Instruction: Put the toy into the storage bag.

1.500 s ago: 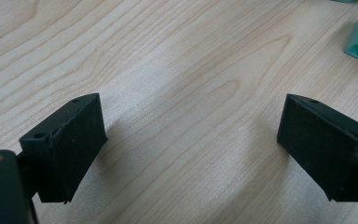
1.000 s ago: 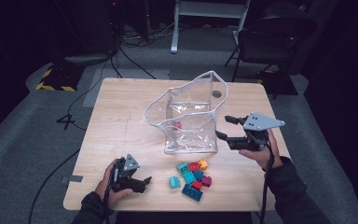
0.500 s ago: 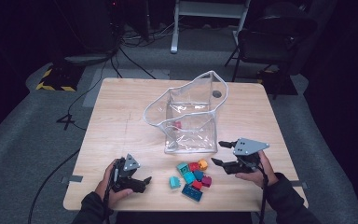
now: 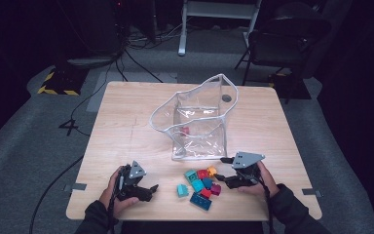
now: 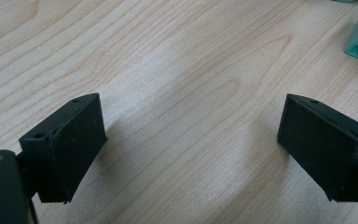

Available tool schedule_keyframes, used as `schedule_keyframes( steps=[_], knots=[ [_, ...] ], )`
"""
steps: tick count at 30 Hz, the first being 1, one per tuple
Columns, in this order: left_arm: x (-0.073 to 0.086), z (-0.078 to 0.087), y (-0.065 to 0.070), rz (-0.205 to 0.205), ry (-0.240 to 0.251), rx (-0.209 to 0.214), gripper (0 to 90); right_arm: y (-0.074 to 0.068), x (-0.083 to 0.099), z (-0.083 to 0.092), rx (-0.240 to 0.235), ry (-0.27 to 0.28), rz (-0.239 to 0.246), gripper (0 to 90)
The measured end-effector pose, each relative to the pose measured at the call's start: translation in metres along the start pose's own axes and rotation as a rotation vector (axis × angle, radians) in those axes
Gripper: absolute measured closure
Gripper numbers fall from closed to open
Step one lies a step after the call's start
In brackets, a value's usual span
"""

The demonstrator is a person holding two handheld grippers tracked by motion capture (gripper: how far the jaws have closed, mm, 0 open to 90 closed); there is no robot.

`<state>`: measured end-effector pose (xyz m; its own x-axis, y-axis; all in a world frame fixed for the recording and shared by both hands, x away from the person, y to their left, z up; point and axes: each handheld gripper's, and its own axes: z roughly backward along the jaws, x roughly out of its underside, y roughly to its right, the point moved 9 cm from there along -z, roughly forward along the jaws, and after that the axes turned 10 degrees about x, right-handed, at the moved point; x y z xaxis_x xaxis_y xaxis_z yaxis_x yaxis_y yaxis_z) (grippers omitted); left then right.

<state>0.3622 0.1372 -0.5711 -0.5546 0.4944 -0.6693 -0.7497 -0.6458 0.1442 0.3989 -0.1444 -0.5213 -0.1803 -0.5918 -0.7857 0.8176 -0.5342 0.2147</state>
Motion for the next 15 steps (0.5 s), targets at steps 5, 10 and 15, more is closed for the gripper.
schedule_keyframes(
  steps=[5, 10, 15],
  knots=[
    [0.000, 0.000, 0.000, 0.000, 0.000, 0.000, 7.8, -0.003, 0.003, -0.008, -0.011, -0.006, -0.033, 36.0],
    [0.000, 0.000, 0.000, 0.001, 0.000, 0.000, 7.8, -0.006, 0.005, -0.016, -0.002, -0.023, -0.041, 37.0],
    [0.000, 0.000, 0.000, 0.000, 0.000, 0.000, 7.8, -0.008, 0.009, -0.024, 0.005, -0.047, -0.044, 37.5]
  ],
)
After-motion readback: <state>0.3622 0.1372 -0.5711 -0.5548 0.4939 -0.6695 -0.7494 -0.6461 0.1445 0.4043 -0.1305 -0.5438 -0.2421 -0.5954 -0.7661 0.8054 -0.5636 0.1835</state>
